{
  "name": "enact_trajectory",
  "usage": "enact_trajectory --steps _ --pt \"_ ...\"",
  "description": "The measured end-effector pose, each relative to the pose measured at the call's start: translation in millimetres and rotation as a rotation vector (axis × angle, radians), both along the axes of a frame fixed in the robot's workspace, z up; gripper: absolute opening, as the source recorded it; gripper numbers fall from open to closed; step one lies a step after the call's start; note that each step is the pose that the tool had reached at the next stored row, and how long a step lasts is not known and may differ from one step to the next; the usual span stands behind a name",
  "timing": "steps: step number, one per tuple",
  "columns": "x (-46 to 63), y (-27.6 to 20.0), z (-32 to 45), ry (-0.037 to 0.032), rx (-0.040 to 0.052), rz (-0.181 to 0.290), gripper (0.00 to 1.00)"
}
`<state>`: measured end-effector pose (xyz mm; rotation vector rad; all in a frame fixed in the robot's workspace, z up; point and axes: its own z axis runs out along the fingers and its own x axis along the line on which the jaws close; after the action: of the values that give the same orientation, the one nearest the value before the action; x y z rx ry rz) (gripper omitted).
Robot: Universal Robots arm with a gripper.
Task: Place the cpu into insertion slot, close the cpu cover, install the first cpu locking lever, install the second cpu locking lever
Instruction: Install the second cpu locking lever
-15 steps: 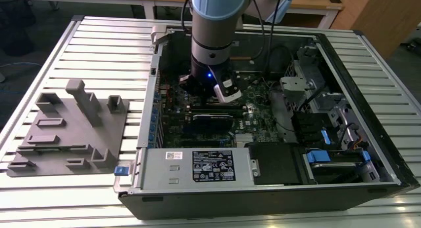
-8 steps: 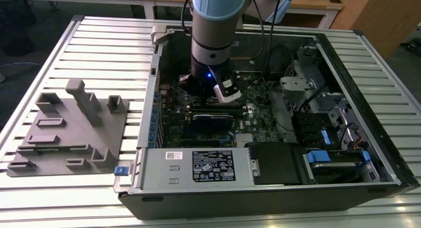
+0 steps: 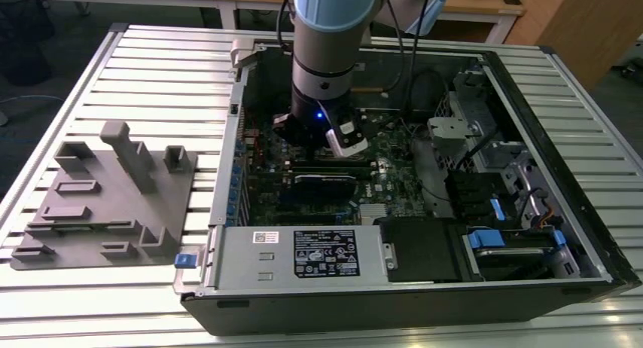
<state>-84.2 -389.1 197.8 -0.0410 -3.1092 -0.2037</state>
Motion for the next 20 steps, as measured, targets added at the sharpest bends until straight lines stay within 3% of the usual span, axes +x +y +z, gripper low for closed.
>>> enact_trajectory --steps 20 --pt "-0.4 0.0 -3.6 0.0015 0.0033 0.000 0.11"
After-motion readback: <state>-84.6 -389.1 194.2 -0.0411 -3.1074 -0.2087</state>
